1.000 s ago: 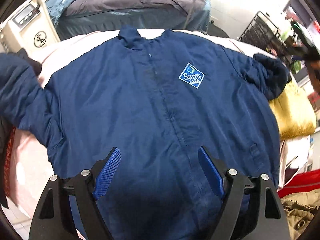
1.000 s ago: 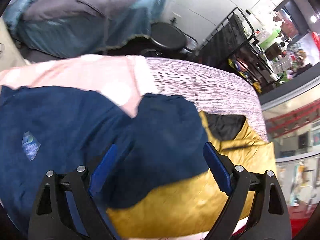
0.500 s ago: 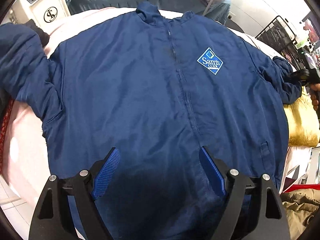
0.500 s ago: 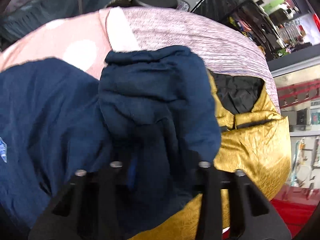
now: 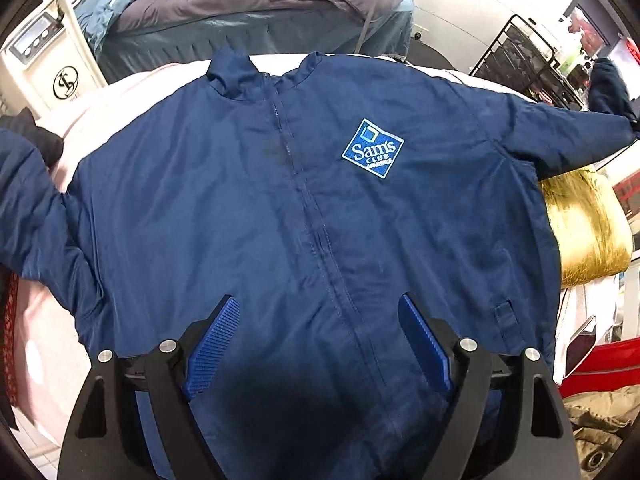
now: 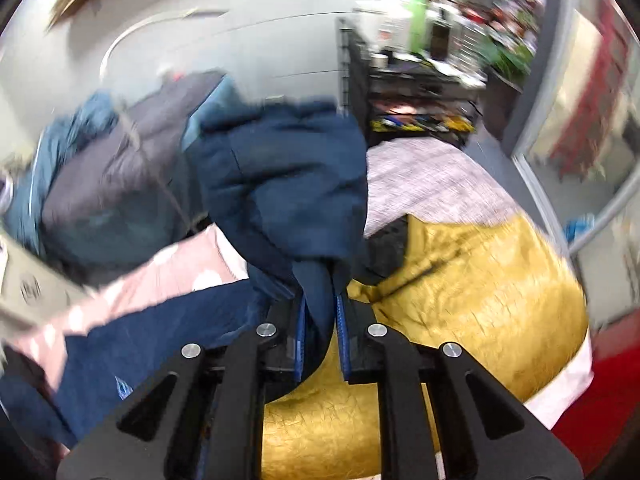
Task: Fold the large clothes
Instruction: 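Grasp the sleeve cuff nearest the right gripper and lift it, then fold the held sleeve across the jacket front with the right gripper and release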
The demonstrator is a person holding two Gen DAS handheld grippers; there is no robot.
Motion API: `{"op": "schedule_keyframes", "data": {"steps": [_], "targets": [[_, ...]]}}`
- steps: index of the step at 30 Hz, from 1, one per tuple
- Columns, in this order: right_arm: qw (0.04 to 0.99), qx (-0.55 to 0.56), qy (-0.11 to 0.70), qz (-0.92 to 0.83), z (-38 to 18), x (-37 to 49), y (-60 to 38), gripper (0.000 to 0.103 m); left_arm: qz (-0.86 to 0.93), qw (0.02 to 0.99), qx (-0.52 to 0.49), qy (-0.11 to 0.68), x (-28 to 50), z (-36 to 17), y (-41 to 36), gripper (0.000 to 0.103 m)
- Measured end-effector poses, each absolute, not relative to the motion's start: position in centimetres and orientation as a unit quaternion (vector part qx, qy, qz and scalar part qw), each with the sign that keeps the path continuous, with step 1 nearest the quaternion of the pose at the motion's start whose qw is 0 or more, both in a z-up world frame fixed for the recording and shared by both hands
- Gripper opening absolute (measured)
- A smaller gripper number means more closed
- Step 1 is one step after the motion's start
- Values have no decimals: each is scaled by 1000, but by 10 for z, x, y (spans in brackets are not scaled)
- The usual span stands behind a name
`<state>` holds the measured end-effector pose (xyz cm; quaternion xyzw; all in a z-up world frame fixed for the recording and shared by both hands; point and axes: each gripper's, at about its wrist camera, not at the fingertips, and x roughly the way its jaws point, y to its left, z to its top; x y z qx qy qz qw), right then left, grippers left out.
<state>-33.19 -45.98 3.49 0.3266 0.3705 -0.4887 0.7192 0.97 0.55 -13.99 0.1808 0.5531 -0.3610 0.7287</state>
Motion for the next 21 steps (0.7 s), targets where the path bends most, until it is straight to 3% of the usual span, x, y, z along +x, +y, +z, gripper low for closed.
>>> {"op": "schedule_keyframes", "data": {"steps": [7,17,21], "targets": [[685,414,377,-465,-10,-344,-459,13,-357,733,182,549,8,-140,18,80],[813,244,402,-342,41,-166,-373,13,-317,762,148,546,18,-133,54,80],[848,166,432,-258,32,-77,-303,13,-301,771,143,543,16,-131,70,80]]}}
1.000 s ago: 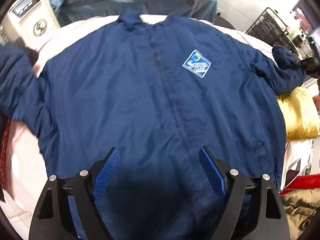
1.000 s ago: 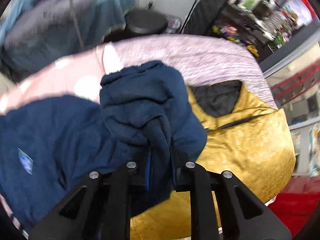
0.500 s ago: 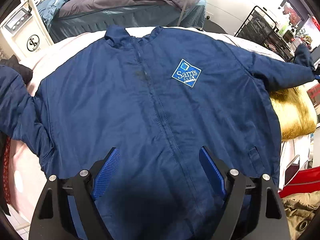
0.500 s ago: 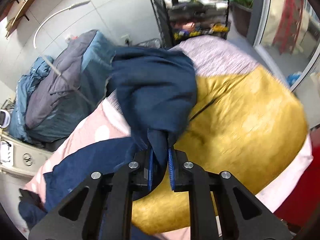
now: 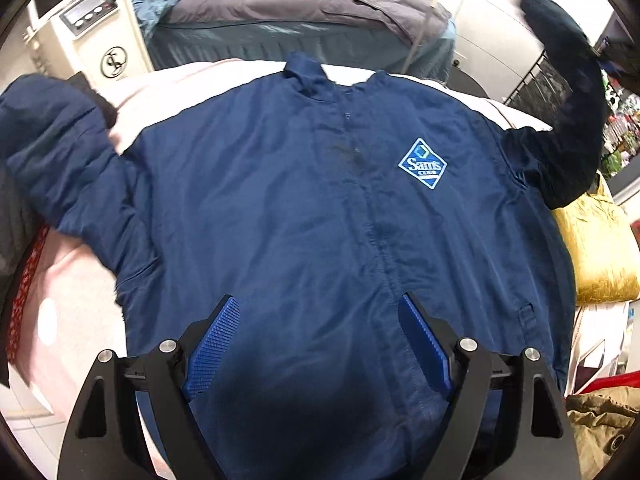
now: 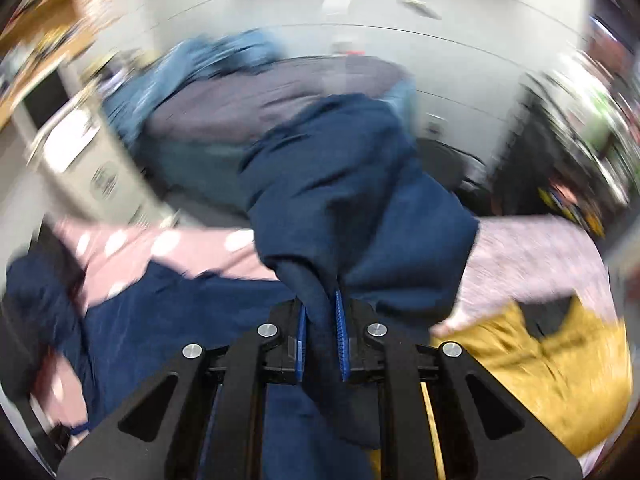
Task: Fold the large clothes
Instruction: 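Fold the held sleeve across the jacket front with the right gripper and release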
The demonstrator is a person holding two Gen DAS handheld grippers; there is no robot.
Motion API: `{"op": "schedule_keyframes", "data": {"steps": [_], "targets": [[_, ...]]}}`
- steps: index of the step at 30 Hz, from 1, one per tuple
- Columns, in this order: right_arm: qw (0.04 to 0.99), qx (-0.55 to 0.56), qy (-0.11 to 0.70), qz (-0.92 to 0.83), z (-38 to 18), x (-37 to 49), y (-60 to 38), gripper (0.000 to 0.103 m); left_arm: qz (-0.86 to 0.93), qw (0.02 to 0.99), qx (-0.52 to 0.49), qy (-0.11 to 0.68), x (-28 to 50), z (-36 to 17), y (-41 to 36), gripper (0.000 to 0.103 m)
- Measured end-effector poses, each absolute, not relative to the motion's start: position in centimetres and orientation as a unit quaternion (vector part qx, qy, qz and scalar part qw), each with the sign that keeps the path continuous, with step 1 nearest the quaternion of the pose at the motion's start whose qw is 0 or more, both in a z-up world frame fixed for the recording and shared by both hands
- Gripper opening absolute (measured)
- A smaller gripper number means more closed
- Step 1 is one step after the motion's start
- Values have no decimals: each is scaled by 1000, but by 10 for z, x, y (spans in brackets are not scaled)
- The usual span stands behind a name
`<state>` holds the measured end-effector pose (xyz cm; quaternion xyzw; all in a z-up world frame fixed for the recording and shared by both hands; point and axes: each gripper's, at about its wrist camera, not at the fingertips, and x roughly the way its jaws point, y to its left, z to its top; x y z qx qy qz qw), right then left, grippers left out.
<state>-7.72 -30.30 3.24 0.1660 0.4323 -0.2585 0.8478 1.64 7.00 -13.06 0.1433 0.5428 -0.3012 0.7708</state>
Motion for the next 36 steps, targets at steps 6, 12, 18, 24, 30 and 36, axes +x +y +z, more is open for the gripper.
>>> {"op": "schedule_keyframes", "data": {"steps": [6,12,18,24,30,36], "targets": [[866,72,479,-129,-19,2,-184,14,-268,780,132,550,12,-136,100,80],[804,13,593,-50,-131,13,-94,90,-241,781,122,564,11,-146,118,85],[786,-24,614,-63,-159,-34,-70,90,-233,772,117,579,21,-157,123,88],[799,34,585,-135,-133,-71,-130,91,-237,779,87,574,61,-156,104,88],[775,115,582,-215,-132,-93,-204,91,-258,787,98,552,104,-154,43,86],[765,128,595,-212,-149,-69,-234,91,-282,770,176,544,115,-183,-35,86]]}}
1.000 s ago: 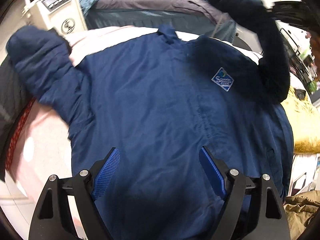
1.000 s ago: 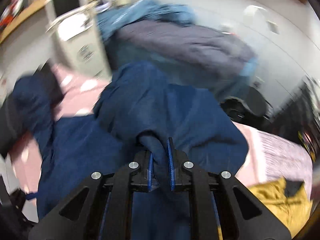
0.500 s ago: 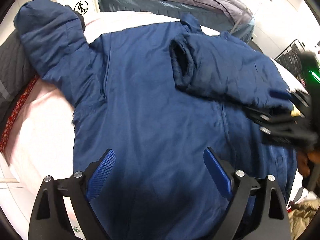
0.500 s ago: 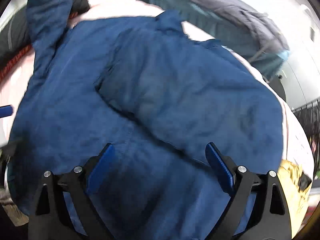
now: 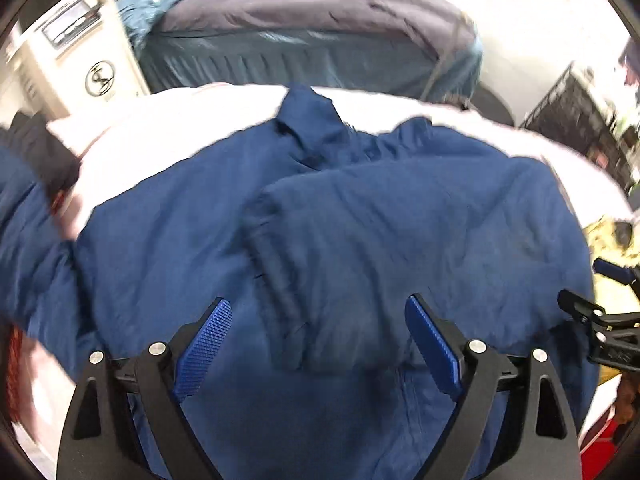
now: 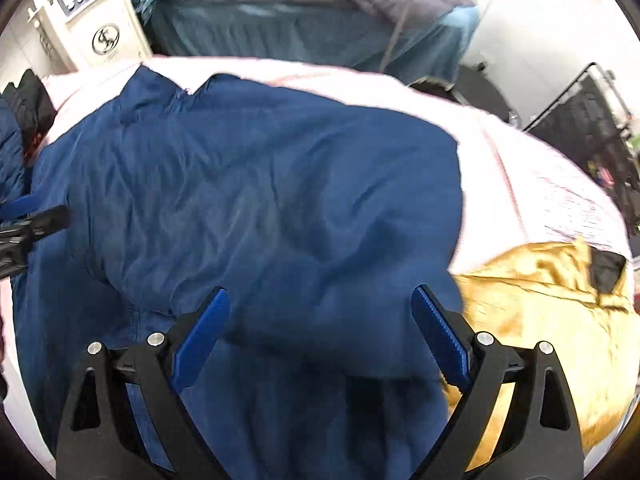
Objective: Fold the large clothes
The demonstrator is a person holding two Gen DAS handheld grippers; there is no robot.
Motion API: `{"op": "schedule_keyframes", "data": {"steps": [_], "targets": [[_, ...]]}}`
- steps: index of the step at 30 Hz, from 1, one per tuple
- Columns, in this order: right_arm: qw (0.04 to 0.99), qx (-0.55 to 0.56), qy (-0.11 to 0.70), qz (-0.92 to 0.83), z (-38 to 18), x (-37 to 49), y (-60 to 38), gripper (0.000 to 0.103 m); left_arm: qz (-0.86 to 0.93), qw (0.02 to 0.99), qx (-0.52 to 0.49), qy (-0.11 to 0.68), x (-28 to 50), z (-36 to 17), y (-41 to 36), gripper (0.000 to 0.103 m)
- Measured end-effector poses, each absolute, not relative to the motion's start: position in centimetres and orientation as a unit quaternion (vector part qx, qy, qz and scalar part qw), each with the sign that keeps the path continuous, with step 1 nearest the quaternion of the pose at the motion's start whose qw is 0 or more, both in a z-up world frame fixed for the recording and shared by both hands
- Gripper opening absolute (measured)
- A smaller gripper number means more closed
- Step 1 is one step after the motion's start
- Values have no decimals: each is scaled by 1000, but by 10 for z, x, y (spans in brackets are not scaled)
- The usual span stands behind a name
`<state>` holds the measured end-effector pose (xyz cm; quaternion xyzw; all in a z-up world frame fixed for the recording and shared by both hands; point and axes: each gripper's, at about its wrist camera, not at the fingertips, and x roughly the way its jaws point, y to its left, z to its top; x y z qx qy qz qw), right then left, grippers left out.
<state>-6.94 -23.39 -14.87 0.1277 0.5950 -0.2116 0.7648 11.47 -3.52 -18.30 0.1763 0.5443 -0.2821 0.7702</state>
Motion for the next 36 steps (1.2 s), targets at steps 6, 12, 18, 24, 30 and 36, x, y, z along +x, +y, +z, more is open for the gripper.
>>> {"op": "schedule_keyframes", "data": {"steps": [6,12,18,24,30,36], "targets": [[701,61,684,-194,-227,-55,-215,94,-254,710,232,614,115,-264,-53,95],[705,77,675,-206,-241,-53,-223,97,-260,715,215,613,122,-270,-50,98],[712,80,664,-215,-245,-49,-228,98,-243,716,208,620,128,-272,-54,99],[704,80,669,-225,-244,-44,-225,98,-245,719,205,617,138,-269,-53,98],[712,81,656,-236,-209,-37,-209,98,-222,742,162,611,114,-240,-22,96],[715,115,664,-184,-193,-62,-168,98,-202,768,142,591,84,-207,31,96]]}}
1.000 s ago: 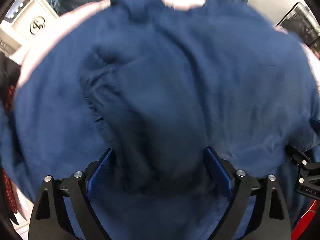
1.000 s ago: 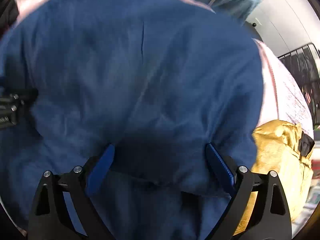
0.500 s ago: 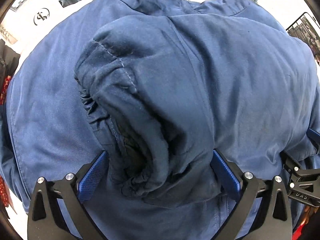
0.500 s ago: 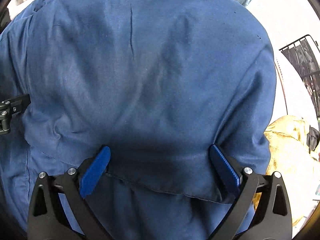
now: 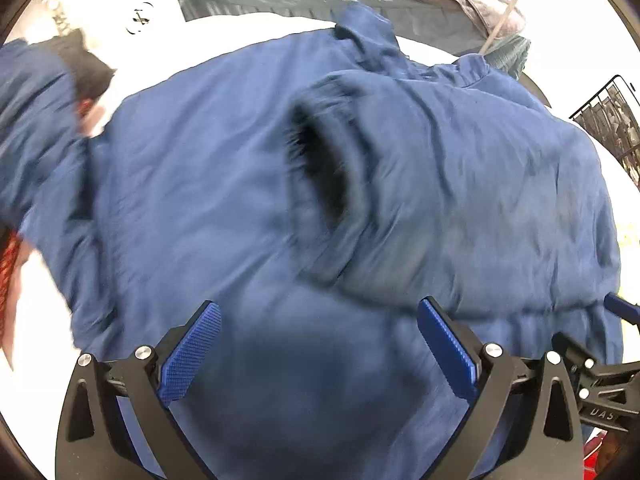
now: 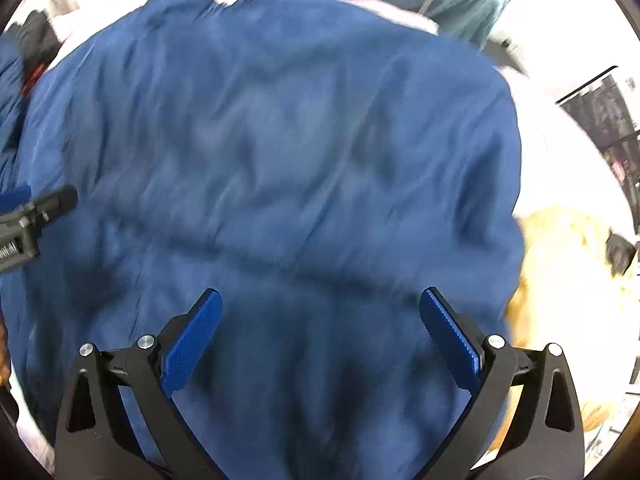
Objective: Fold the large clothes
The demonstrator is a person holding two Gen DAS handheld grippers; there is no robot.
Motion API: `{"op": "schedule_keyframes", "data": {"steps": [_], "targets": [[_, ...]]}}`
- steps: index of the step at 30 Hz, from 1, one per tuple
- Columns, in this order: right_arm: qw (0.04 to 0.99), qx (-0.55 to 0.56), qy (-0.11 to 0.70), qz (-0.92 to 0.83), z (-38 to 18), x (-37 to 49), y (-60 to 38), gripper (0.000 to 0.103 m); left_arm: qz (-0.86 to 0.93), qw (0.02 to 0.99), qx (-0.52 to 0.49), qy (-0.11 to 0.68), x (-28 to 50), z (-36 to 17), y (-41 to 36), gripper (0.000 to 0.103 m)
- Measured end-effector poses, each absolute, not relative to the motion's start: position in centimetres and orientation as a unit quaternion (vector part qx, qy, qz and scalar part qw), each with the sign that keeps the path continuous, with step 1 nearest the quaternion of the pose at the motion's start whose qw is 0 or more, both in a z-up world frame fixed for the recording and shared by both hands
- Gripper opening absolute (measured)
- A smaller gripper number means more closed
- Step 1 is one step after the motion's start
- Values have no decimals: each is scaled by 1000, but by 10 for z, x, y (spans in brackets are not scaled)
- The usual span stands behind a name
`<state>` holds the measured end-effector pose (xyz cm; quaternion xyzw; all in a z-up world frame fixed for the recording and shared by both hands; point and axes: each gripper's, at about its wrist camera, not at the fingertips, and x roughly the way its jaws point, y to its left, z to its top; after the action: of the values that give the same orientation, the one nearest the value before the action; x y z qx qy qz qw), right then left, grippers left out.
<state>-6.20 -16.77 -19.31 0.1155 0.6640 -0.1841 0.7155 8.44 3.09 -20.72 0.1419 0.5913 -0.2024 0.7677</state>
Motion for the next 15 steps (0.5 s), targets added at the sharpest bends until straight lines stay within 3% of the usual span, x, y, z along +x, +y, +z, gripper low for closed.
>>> {"op": "schedule_keyframes", "data": {"steps": [7,15], "targets": [[703,129,684,-144,-200,-85,-125,98,-169,776,174,582,49,-191,91,97],[735,97,659,-126,-180,-81,-64,98,-117,795,93,587,60,-170,171,97]]}}
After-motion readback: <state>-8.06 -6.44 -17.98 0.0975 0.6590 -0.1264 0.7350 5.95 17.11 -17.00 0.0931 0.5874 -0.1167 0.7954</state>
